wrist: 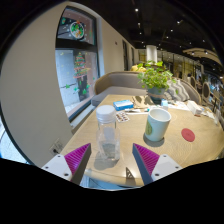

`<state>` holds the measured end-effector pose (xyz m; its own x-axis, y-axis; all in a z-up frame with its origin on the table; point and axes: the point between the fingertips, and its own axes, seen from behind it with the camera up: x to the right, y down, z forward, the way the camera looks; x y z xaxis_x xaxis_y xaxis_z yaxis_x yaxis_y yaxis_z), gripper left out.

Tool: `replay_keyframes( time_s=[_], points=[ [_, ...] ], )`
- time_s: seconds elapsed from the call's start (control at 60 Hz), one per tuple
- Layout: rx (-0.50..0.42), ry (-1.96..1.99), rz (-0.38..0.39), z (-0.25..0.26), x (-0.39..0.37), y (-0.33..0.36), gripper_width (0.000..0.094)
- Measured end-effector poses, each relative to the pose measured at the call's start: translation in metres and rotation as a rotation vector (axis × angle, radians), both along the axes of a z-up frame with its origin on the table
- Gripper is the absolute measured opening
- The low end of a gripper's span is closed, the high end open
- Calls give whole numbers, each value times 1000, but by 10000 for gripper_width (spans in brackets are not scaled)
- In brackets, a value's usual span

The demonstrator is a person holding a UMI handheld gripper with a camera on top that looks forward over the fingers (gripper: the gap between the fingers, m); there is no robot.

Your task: Pour water

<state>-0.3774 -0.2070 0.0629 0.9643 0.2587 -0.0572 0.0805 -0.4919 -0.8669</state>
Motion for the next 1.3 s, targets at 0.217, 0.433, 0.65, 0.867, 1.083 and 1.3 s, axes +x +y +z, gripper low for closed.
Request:
replay_keyframes(
  time_s=[0.217, 0.433, 0.65, 0.867, 1.083, 1.3],
  points=[
    [25, -5, -6, -25, -20, 52, 770],
    [48, -24, -18, -39, -30, 73, 491],
    [46, -42, -34, -39, -28, 76, 430],
    [61, 164, -75, 24, -33, 83, 420],
    [-36, 935, -168, 128, -42, 124, 417],
    [-194, 1594, -282, 141, -7, 170, 411]
  ],
)
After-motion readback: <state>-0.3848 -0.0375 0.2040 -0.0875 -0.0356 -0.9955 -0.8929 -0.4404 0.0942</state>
